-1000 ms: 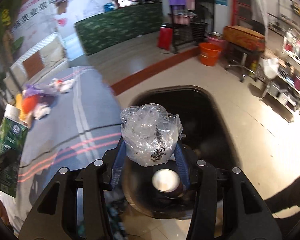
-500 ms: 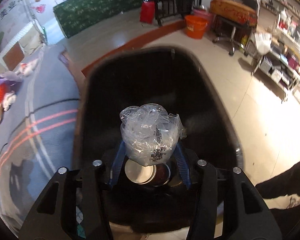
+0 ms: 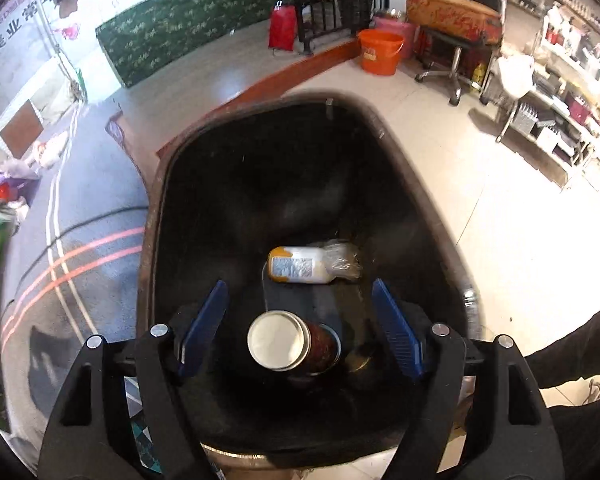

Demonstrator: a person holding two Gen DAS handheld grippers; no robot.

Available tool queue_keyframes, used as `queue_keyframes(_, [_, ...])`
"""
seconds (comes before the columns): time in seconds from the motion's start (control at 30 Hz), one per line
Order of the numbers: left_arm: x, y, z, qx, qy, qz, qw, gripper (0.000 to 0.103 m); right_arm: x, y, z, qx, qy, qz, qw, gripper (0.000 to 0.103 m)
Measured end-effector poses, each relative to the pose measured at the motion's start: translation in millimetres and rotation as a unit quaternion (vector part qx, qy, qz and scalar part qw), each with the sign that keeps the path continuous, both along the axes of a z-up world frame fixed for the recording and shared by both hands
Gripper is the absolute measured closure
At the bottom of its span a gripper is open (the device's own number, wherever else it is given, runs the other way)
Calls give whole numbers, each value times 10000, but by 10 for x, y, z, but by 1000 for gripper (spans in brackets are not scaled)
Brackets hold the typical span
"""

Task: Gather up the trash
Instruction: 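Carry the plastic bag to the bin with the right tool and release it, then lower the milk carton into the bin with the left tool and release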

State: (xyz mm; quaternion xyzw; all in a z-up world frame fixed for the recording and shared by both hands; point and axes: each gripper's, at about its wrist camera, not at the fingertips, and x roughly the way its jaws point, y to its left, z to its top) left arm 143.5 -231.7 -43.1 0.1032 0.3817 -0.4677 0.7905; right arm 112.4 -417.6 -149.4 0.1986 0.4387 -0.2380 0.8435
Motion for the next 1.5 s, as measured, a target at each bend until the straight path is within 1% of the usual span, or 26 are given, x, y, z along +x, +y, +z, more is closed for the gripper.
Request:
queue_keyframes(0.1, [8, -131, -42, 68, 86, -119, 9999, 52, -159, -3, 167, -319, -160, -216, 9991, 28])
queue_keyframes(0.23, [-3, -334, -96, 157, 110, -264, 9995, 52, -459, -79, 390, -445, -495, -525, 9964, 27])
queue_keyframes(0.33, [9, -490, -162, 221, 236, -380, 9988, 52, -648, -115, 533, -664, -646, -693, 9933, 21])
queue_keyframes(0.4, [3, -612, -231, 320, 310, -465, 9979, 52, -787, -100, 611, -825, -712, -815, 9907, 21])
queue_keyframes(0.53, [-6, -758, -362, 492, 457, -560, 9962, 52, -966, -158, 656, -794, -860, -912, 9889, 21])
queue_keyframes(0.67, [-15, -884, -482, 658, 515, -632, 9945, 52, -1119, -215, 662, -918, -971, -1177, 9840, 21])
queue_keyframes(0.8, [-10, -1011, -608, 871, 594, -679, 9921, 52, -1202, -296, 628, -695, -1103, -1366, 9820, 21])
queue_keyframes(0.97, [21, -1134, -740, 1063, 682, -668, 9897, 52, -1234, -337, 637, -627, -1114, -1447, 9812, 21])
queue_keyframes(1.03, [37, -1170, -777, 1112, 752, -691, 9885, 52, -1245, -347, 647, -611, -1142, -1459, 9808, 19])
queue_keyframes(1.07, [37, -1187, -781, 1105, 776, -684, 9885, 50, -1246, -353, 649, -618, -1159, -1467, 9804, 18])
queue_keyframes(1.13, [29, -1198, -765, 1007, 870, -736, 9884, 38, -1285, -383, 659, -641, -1223, -1501, 9790, 18])
queue_keyframes(1.17, [15, -1186, -739, 924, 893, -779, 9886, 24, -1288, -390, 662, -652, -1239, -1508, 9786, 18])
queue_keyframes(1.2, [-8, -1174, -706, 850, 843, -797, 9896, 14, -1289, -389, 666, -673, -1241, -1513, 9784, 18])
queue_keyframes(1.27, [-60, -1144, -647, 761, 665, -802, 9916, 12, -1299, -374, 682, -713, -1291, -1521, 9773, 18])
queue_keyframes(1.37, [-115, -1072, -569, 700, 603, -831, 9922, 11, -1311, -341, 717, -832, -1381, -1569, 9744, 18])
queue_keyframes(1.5, [-157, -975, -454, 578, 394, -726, 9949, 7, -1343, -358, 776, -970, -1483, -1677, 9698, 17])
